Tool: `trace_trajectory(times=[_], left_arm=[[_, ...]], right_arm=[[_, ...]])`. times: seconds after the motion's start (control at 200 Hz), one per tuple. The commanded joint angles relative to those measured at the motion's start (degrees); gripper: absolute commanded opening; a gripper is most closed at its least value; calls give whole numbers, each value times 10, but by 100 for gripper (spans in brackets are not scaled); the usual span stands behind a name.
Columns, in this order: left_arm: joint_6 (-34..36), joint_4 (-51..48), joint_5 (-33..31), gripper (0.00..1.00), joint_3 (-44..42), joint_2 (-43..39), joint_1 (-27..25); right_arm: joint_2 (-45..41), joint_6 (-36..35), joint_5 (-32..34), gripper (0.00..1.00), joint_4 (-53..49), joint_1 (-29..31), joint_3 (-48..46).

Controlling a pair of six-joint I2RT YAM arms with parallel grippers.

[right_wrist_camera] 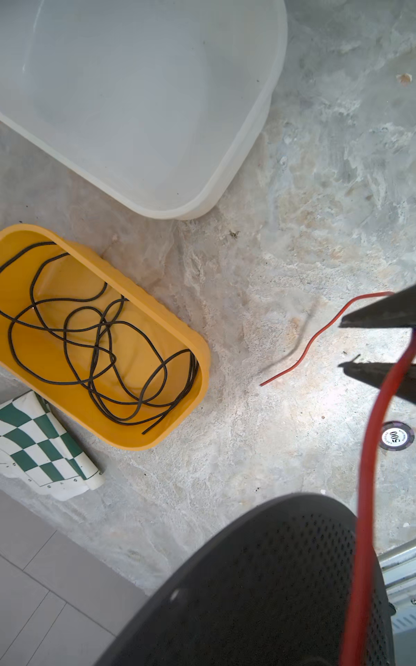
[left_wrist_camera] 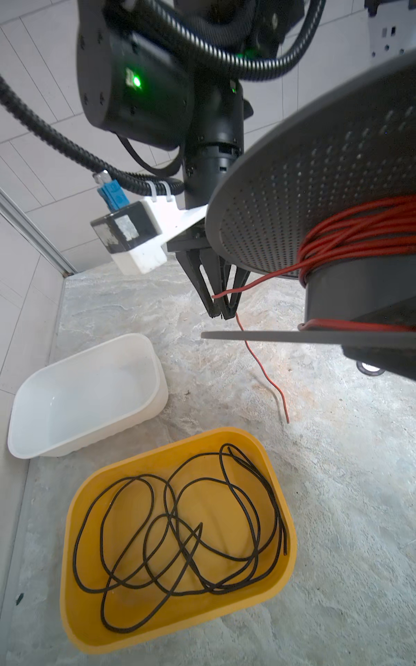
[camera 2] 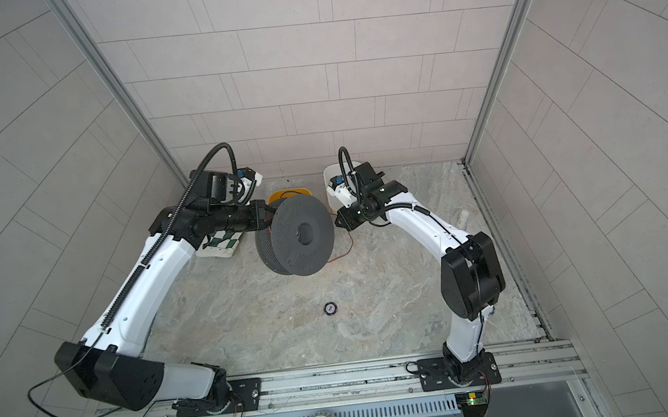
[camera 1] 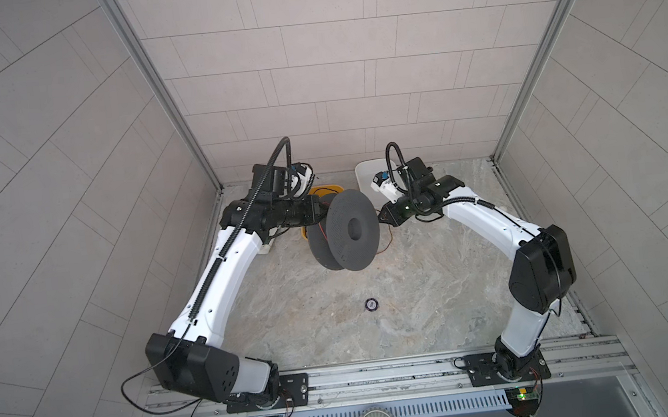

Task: Wrap the cables
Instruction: 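Draw the right gripper back from the spool, pulling the red cable taut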

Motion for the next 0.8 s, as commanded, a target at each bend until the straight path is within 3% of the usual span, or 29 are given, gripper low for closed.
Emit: trace_trajectory(times=[0.0, 0.455, 0.796], left_arm=[[-48, 35, 55, 0, 24, -19, 22], [-147, 124, 105, 0, 16, -19, 46], [-146, 122, 124, 0, 24, -17, 51]], right_arm=[[-34, 39, -38, 24, 63, -6, -40], [-61, 91, -75, 36, 156, -24, -174], [-82, 123, -19, 51, 191, -30, -226]])
